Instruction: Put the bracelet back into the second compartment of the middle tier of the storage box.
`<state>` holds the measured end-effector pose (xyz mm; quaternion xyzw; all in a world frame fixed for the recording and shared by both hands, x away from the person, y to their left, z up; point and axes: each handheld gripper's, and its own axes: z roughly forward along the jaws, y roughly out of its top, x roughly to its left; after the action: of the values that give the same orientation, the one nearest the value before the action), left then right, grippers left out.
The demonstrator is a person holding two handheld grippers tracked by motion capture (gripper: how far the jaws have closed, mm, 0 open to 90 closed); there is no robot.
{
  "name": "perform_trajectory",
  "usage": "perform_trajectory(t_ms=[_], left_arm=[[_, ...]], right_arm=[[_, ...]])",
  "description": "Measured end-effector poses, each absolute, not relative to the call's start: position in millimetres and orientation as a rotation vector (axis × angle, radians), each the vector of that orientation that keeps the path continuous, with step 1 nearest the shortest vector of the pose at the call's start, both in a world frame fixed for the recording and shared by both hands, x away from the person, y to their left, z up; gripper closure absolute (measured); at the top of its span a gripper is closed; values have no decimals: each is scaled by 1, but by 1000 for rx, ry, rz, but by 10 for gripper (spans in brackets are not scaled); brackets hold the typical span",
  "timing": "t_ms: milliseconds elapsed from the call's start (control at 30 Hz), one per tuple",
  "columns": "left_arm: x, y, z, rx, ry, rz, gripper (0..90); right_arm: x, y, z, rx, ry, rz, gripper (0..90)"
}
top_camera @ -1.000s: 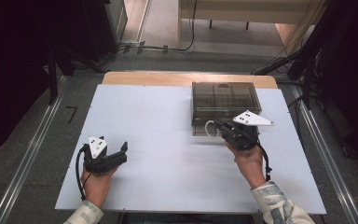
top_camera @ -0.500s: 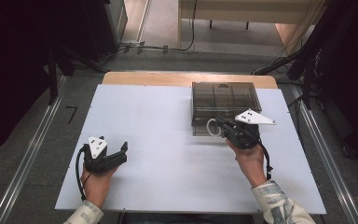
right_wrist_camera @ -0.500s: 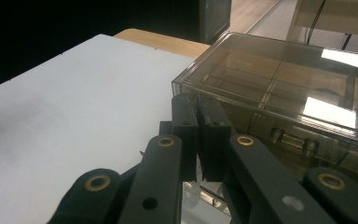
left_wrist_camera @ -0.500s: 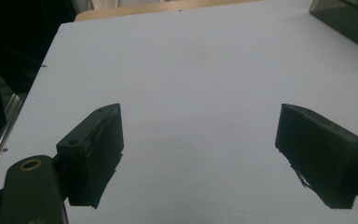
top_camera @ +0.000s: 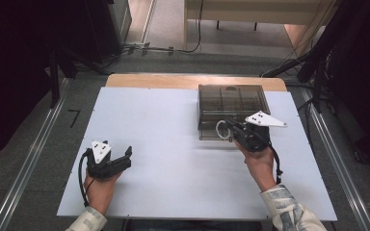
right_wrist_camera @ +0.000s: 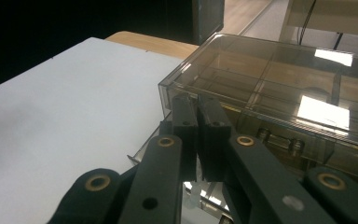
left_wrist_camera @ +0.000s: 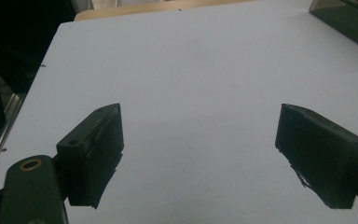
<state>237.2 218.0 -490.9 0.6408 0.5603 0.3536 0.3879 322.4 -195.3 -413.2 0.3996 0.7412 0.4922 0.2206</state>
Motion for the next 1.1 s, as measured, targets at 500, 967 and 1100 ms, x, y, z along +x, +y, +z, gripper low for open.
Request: perform_trajectory(t_ms=[500,967,1100], left_arm=[[237,218,-491,1630,1427,900,161],[237,218,-491,1630,1427,900,161],[237,218,-491,1629,1427,900,161]], right_arm=[[329,-200,-416,1128,2019,1350,844],[336,-208,-421,1169,1993,1311,844],[338,-209,-424,1176,1992,1297,844]])
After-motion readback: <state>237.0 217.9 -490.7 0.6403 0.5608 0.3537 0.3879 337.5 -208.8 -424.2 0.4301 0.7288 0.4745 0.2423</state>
